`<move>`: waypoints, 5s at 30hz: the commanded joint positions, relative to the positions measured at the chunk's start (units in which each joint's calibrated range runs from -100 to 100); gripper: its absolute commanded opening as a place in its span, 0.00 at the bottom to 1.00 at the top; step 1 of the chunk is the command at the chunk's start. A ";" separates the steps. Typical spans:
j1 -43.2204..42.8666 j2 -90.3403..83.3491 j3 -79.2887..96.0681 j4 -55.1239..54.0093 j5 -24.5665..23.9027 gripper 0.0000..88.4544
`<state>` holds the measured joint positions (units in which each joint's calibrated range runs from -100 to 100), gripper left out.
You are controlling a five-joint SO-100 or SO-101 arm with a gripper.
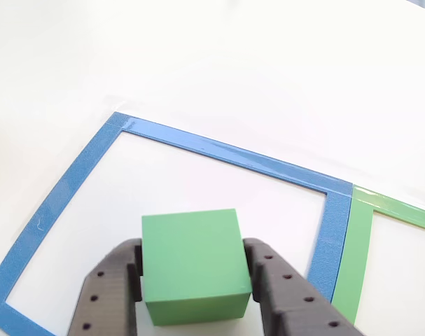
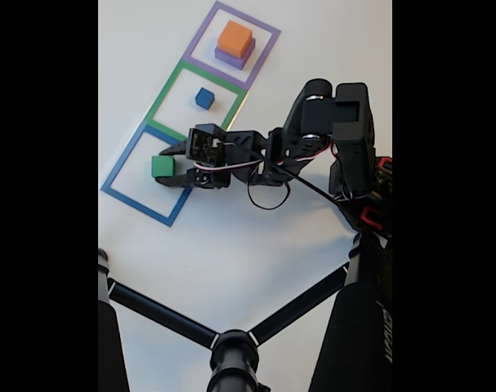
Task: Tower of hanoi
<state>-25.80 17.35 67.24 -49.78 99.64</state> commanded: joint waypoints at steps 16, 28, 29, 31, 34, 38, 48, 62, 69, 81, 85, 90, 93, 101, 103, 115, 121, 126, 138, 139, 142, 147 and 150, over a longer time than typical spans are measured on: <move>2.12 -8.35 1.94 -1.64 0.36 0.29; 5.96 -41.77 9.76 18.85 0.36 0.04; 6.92 -44.76 10.12 22.17 0.36 0.03; 9.03 -52.59 10.39 32.05 0.36 0.01; 12.38 -65.75 8.30 51.48 0.36 0.01; 18.42 -75.52 -3.79 79.25 0.36 0.01; 34.05 -74.88 -40.61 122.17 0.36 0.02; 38.84 -75.28 -37.61 123.87 0.36 0.19; 39.71 -76.25 -10.51 92.53 0.36 0.31; 38.94 -62.36 10.30 52.86 0.36 0.39; 38.65 -51.62 10.94 40.14 0.36 0.40; 37.98 -39.51 11.58 26.30 0.36 0.41; 37.31 -33.22 13.30 17.55 0.36 0.41; 36.73 -18.12 15.67 0.39 0.36 0.40; 36.64 -14.56 14.76 -2.29 0.36 0.40; 36.06 -1.40 7.58 -7.55 0.36 0.31; 35.01 -0.43 7.58 -7.55 0.36 0.17; 34.15 -0.43 7.76 -7.63 0.36 0.13; 32.52 -0.43 8.03 -8.28 0.36 0.04; 32.42 -0.43 8.03 -8.28 0.36 0.04; 32.13 -0.84 7.94 -8.28 0.36 0.03; 32.13 -6.41 8.76 -4.31 0.36 0.03; 32.13 -13.84 8.85 3.46 0.36 0.03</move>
<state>6.14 13.38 75.92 -53.65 99.64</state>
